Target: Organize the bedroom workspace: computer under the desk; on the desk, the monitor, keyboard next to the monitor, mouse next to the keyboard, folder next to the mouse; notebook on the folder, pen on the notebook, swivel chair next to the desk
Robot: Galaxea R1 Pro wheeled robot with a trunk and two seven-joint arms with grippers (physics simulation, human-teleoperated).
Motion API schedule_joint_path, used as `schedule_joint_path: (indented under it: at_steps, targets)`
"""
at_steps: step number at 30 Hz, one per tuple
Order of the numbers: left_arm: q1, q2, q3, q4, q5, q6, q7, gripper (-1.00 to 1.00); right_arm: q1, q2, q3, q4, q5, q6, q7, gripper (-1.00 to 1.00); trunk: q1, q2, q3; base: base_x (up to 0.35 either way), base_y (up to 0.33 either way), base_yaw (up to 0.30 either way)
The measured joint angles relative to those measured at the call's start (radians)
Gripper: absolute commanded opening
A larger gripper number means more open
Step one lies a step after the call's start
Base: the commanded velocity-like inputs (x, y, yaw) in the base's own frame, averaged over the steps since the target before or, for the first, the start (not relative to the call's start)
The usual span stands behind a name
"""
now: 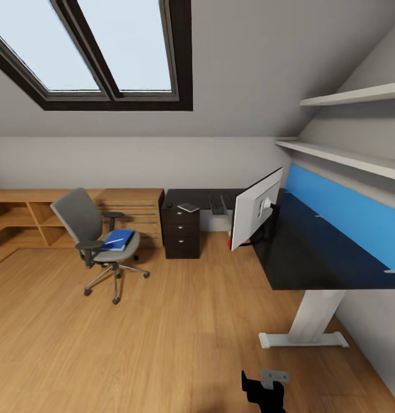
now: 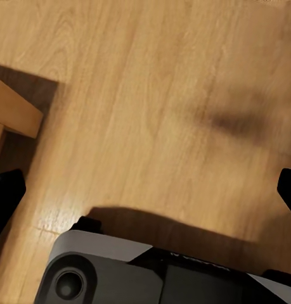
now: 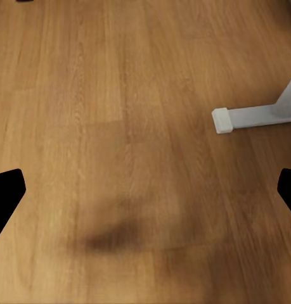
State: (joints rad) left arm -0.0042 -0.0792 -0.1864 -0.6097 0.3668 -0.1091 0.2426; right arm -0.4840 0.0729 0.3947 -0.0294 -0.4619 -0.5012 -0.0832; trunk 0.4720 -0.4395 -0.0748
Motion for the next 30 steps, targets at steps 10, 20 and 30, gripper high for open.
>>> schedule_joint_path:
  at_steps: [10, 20, 30]
  targets:
    - [0.0, 0.002, 0.001, 0.002, 0.0, 0.002, 0.0, 1.0, 0.0, 0.0, 0.0, 0.002, -0.001, -0.003, -0.002, 1.0, 0.0, 0.0, 0.016, -0.085, -0.251, 0.0]
    - [0.0, 0.002, 0.002, 0.002, 0.0, 0.002, 0.0, 1.0, 0.0, 0.0, 0.0, 0.001, -0.004, -0.003, -0.002, 1.0, 0.0, 0.0, 0.031, -0.063, -0.178, -0.008]
    - [0.0, 0.003, 0.003, 0.002, 0.001, 0.001, 0.001, 1.0, 0.0, 0.0, -0.001, 0.0, -0.004, -0.054, -0.003, 1.0, 0.0, 0.0, 0.033, -0.002, -0.006, -0.152]
